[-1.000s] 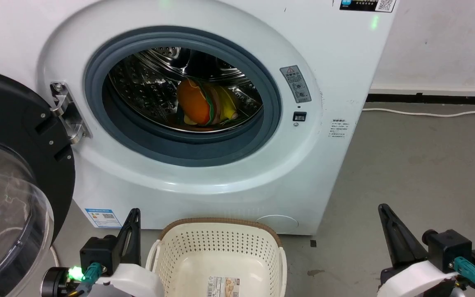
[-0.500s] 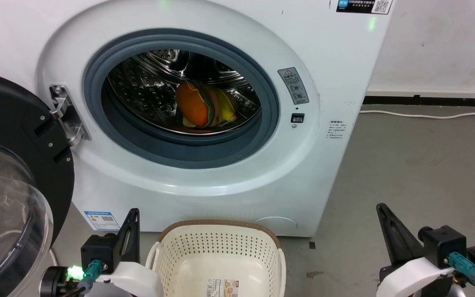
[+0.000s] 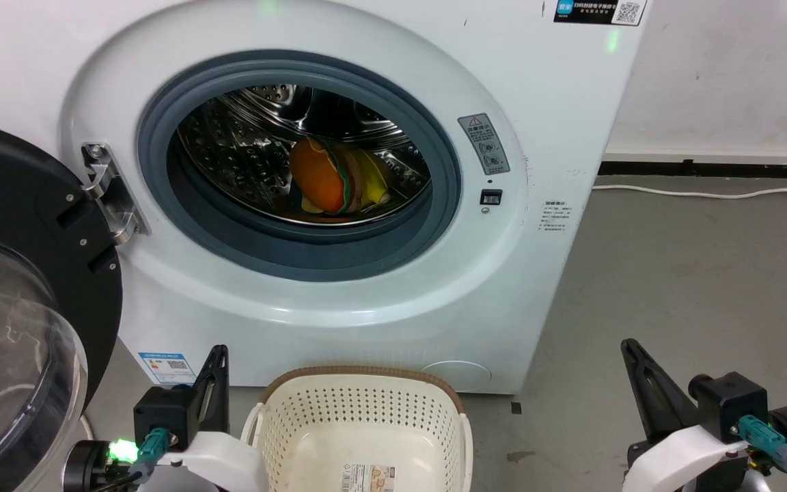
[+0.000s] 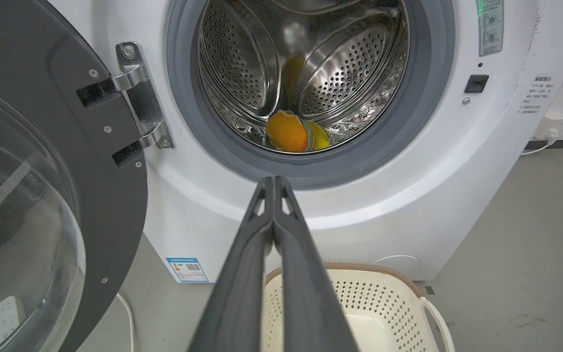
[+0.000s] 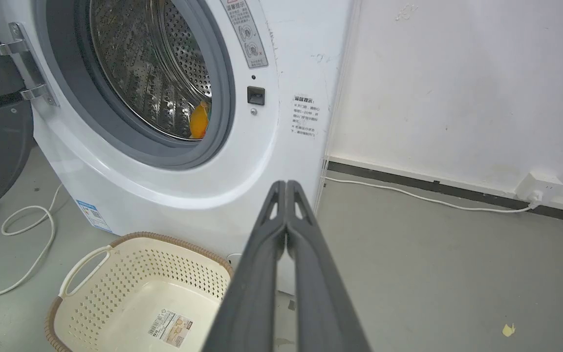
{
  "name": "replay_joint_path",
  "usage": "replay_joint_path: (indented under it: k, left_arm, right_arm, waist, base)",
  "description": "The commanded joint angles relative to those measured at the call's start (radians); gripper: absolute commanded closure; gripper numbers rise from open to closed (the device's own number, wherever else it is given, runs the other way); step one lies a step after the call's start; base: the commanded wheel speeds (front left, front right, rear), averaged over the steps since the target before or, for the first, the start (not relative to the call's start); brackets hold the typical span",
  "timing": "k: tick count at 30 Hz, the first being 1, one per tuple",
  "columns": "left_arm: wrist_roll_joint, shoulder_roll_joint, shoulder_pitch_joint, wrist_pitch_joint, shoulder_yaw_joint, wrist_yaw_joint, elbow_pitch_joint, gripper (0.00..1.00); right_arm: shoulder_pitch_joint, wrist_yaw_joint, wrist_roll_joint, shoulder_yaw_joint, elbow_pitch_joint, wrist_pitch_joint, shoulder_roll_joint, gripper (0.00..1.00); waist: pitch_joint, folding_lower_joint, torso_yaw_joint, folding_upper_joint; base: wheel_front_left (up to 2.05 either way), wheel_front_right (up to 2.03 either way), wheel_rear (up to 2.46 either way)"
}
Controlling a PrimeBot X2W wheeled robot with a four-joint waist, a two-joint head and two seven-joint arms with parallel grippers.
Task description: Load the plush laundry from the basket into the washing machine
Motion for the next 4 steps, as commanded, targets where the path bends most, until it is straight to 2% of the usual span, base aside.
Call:
replay_joint_path:
  k: [1, 4]
  left_arm:
    - [0.002, 0.0, -0.015, 0.0, 0.003, 0.002, -0.005, 1.0]
    - [0.002, 0.0, -0.015, 0.0, 0.003, 0.002, -0.005, 1.0]
  right_arm:
    - [-0.012, -0.001, -0.008, 0.0, 0.004, 0.001, -0.001, 1.0]
    - [-0.012, -0.001, -0.008, 0.0, 0.004, 0.001, -0.001, 1.0]
  waist:
    - [0.0, 0.0, 0.0, 0.0]
    - [0.0, 0.0, 0.0, 0.0]
  base:
    - [0.0, 0.0, 0.0]
    - [0.0, 0.0, 0.0]
